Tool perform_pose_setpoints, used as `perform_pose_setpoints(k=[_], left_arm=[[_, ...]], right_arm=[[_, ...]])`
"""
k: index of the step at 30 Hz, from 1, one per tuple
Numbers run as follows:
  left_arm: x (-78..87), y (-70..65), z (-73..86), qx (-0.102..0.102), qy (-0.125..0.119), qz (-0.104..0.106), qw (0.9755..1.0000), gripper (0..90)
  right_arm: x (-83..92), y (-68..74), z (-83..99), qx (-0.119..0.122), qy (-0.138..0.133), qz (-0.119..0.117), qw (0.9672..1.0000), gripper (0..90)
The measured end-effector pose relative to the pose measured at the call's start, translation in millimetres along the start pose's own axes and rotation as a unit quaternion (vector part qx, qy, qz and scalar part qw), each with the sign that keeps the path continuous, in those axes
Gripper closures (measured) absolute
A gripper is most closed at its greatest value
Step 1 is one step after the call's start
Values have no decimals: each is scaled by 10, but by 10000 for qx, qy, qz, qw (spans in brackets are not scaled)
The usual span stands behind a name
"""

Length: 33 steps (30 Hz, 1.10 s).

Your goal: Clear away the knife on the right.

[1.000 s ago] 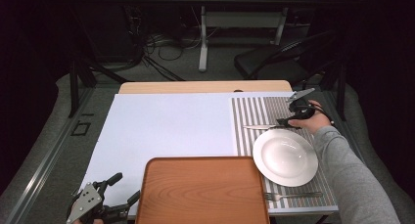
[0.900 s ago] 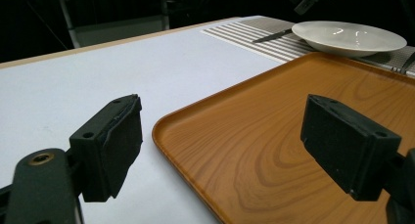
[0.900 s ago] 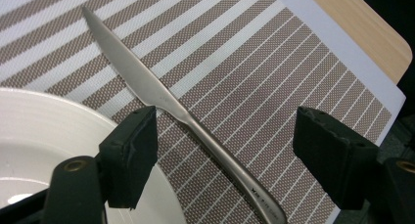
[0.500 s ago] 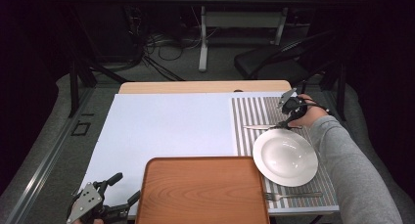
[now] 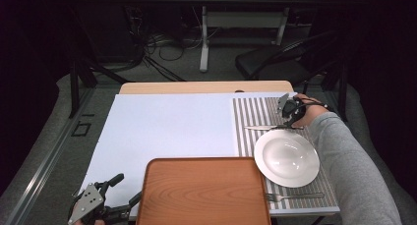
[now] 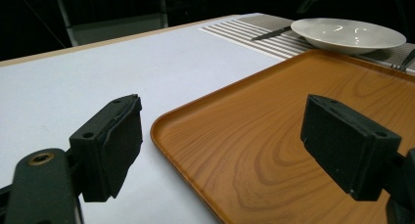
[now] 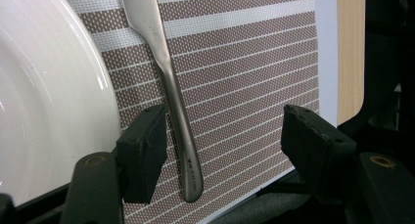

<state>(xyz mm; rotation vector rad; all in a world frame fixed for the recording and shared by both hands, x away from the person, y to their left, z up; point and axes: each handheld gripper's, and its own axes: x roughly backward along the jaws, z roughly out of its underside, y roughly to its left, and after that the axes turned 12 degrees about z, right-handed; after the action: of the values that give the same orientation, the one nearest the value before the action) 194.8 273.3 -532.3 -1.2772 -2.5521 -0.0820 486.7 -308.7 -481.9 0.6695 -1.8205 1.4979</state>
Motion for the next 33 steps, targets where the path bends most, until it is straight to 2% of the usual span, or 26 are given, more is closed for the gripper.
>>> perform_pose_setpoints(k=[2, 8, 11, 17, 19, 20, 25, 27, 28, 29, 33], left_arm=[[-1, 3, 2, 10, -8, 0, 10000, 160], [-9, 3, 3, 16, 3, -2, 10000, 160], [-14, 3, 4, 9, 21, 2, 10000, 159], [-13, 7, 7, 30, 22, 9, 10000, 160], [-13, 7, 7, 29, 24, 9, 10000, 160], [-15, 6, 8, 29, 16, 3, 10000, 160], [-15, 8, 9, 34, 34, 9, 10000, 160], [-16, 9, 10, 39, 34, 8, 10000, 160], [-16, 10, 11, 40, 37, 7, 10000, 160], [-17, 10, 12, 45, 37, 7, 10000, 159], [-24, 11, 11, 45, 52, 3, 10000, 160]], right_arm=[[-7, 9, 5, -29, -25, -3, 10000, 337], [-37, -6, -1, 213, -3, 26, 9998, 358], [-57, 0, 1, 208, 44, 25, 9998, 361], [-125, 24, -17, 318, -96, -143, 9993, 375], [-132, 19, -23, 374, -100, -131, 9992, 373], [-143, 29, -32, 307, -91, -72, 9995, 375], [-201, 42, -39, 372, -141, -127, 9991, 374], [-247, 67, -21, 295, -290, -97, 9991, 378], [-195, 32, -47, 477, 197, -261, 9983, 382], [-248, 63, -15, 343, -31, -174, 9993, 381], [-272, 65, 2, 360, 26, -187, 9992, 382]])
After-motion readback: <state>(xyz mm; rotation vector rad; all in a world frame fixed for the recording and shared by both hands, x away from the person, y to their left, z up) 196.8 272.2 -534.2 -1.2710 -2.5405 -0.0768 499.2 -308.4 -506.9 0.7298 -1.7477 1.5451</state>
